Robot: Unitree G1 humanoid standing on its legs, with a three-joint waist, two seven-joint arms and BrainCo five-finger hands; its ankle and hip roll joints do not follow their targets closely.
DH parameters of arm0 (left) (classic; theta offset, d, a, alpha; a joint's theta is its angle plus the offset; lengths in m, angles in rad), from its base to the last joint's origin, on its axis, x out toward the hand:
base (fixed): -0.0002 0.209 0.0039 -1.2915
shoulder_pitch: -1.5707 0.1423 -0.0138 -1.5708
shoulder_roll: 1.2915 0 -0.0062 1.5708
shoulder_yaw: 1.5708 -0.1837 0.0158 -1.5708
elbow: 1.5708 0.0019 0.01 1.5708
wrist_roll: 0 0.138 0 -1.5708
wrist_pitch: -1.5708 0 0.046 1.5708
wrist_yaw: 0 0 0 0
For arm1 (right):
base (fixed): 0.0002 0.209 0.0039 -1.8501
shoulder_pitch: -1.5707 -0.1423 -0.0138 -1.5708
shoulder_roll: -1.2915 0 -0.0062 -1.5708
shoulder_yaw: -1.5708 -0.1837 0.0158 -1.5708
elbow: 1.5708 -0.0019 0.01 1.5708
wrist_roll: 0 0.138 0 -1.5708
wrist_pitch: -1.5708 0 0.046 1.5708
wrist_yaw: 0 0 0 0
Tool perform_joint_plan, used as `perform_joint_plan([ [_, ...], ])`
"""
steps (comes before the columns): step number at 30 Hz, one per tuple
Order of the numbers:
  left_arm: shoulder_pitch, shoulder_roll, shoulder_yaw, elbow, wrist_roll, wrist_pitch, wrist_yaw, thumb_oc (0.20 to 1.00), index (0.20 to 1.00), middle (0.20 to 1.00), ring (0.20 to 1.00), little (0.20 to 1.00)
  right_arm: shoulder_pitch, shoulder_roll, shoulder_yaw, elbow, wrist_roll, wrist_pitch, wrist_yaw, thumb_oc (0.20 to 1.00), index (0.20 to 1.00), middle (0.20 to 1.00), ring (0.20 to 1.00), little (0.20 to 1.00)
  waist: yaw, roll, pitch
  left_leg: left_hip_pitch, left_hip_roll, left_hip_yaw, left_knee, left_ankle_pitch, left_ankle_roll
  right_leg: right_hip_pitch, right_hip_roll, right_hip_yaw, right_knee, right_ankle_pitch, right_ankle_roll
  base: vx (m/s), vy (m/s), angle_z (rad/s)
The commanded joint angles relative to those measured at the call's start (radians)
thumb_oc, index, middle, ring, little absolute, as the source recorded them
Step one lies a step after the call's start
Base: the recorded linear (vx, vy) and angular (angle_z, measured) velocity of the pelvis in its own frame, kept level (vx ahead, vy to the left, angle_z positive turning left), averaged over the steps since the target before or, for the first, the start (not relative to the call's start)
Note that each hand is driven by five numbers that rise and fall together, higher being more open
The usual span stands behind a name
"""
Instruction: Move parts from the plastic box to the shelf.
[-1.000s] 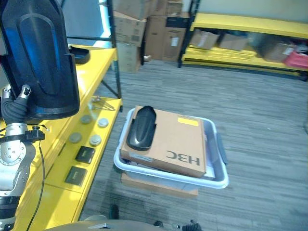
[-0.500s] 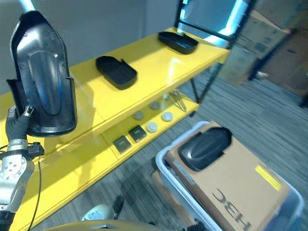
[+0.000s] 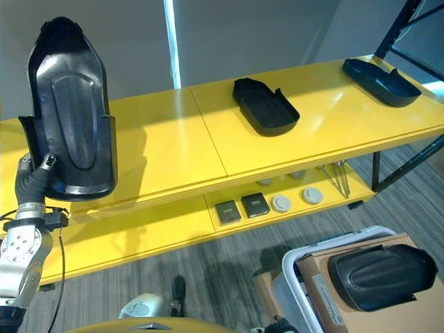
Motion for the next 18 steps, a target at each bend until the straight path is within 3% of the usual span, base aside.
perform_joint_plan([
  [1, -0.069, 0.094, 0.017, -0.027, 0.000, -0.112, 0.001, 0.200, 0.200, 0.200, 0.200, 0.200, 0.028, 0.011, -0.020, -0.005, 0.072, -0.026, -0.032, 1.000, 1.000, 1.000, 1.000, 1.000, -0.046, 0.002, 0.001, 0.009, 0.001, -0.100, 0.041, -0.157, -0.007, -0.276, 0.049, 0.148, 0.278, 0.176, 0.022, 0.06, -0.134, 0.56],
  [2, -0.087, 0.109, 0.008, -0.021, -0.009, -0.110, 0.013, 0.200, 0.200, 0.200, 0.200, 0.200, 0.030, 0.007, -0.030, -0.002, 0.080, -0.044, -0.033, 1.000, 1.000, 1.000, 1.000, 1.000, -0.060, 0.003, 0.008, 0.009, 0.013, -0.109, 0.038, -0.138, -0.018, -0.287, 0.050, 0.160, 0.149, 0.210, -0.005, 0.06, -0.177, 0.57],
  [3, -0.094, 0.113, 0.005, -0.019, -0.011, -0.106, 0.016, 0.200, 0.200, 0.200, 0.200, 0.200, 0.032, 0.007, -0.033, 0.000, 0.082, -0.050, -0.033, 1.000, 1.000, 1.000, 1.000, 1.000, -0.065, 0.004, 0.010, 0.015, 0.016, -0.114, 0.035, -0.138, -0.022, -0.280, 0.052, 0.163, 0.116, 0.214, -0.007, 0.11, -0.350, 0.67],
  [5, -0.152, 0.123, -0.023, -0.026, -0.018, -0.070, 0.047, 0.200, 0.200, 0.200, 0.200, 0.200, 0.033, 0.004, -0.054, 0.020, 0.088, -0.095, -0.023, 1.000, 1.000, 1.000, 1.000, 1.000, -0.088, -0.015, 0.020, 0.029, 0.038, -0.148, 0.023, -0.141, -0.054, -0.219, 0.053, 0.195, -0.300, 0.253, -0.006, 0.21, -0.484, 0.68],
  [6, -0.167, 0.116, -0.044, -0.026, -0.030, -0.068, 0.040, 0.200, 0.200, 0.200, 0.200, 0.200, 0.030, 0.013, -0.069, 0.031, 0.086, -0.100, -0.027, 1.000, 1.000, 1.000, 1.000, 1.000, -0.108, -0.024, 0.030, 0.052, 0.060, -0.160, 0.023, -0.164, -0.058, -0.201, 0.065, 0.233, -0.426, 0.288, 0.017, 0.20, -0.433, 0.69],
  [7, -0.164, 0.112, -0.047, -0.027, -0.040, -0.065, 0.032, 0.200, 0.200, 0.200, 0.200, 0.200, 0.027, 0.016, -0.072, 0.031, 0.082, -0.091, -0.028, 1.000, 1.000, 1.000, 1.000, 1.000, -0.115, -0.029, 0.031, 0.060, 0.070, -0.160, 0.024, -0.171, -0.055, -0.209, 0.064, 0.248, -0.411, 0.300, 0.025, 0.32, -0.436, 0.64],
  [8, -0.138, 0.094, -0.040, -0.032, -0.056, -0.041, 0.029, 0.200, 0.200, 0.200, 0.200, 0.200, 0.033, 0.014, -0.080, 0.018, 0.034, -0.065, -0.011, 1.000, 1.000, 1.000, 1.000, 1.000, -0.118, -0.039, 0.025, 0.094, 0.115, -0.128, 0.009, -0.172, -0.075, -0.192, 0.053, 0.224, -0.412, 0.298, 0.031, 0.25, -0.279, 0.63],
  [11, -0.134, 0.045, -0.060, -0.039, -0.069, 0.015, 0.017, 0.200, 0.200, 0.200, 0.200, 0.200, 0.048, -0.013, -0.078, 0.008, 0.040, -0.067, 0.002, 1.000, 1.000, 1.000, 1.000, 1.000, -0.116, -0.053, 0.007, 0.072, 0.163, -0.099, 0.027, -0.137, -0.123, -0.107, 0.071, 0.175, -0.454, 0.264, 0.013, 0.20, -0.301, 0.54],
  [13, -0.189, -0.004, -0.126, -0.023, -0.008, 0.094, 0.067, 0.200, 0.200, 0.200, 0.200, 0.200, 0.048, -0.021, -0.079, -0.015, 0.126, -0.047, -0.025, 1.000, 1.000, 1.000, 1.000, 1.000, -0.122, -0.068, 0.000, 0.004, 0.221, -0.001, 0.093, -0.103, -0.149, -0.056, 0.084, 0.113, -0.489, 0.245, -0.013, 0.09, -0.348, 0.64],
  [18, -0.243, 0.004, -0.167, 0.057, 0.091, 0.172, 0.126, 0.200, 0.200, 0.200, 0.200, 0.200, 0.054, -0.041, -0.101, -0.036, 0.163, -0.019, -0.027, 1.000, 1.000, 1.000, 1.000, 1.000, -0.150, -0.053, -0.010, 0.052, 0.238, 0.023, 0.002, -0.063, -0.158, -0.038, 0.101, 0.093, -0.505, 0.233, -0.019, 0.01, -0.025, 0.36],
])
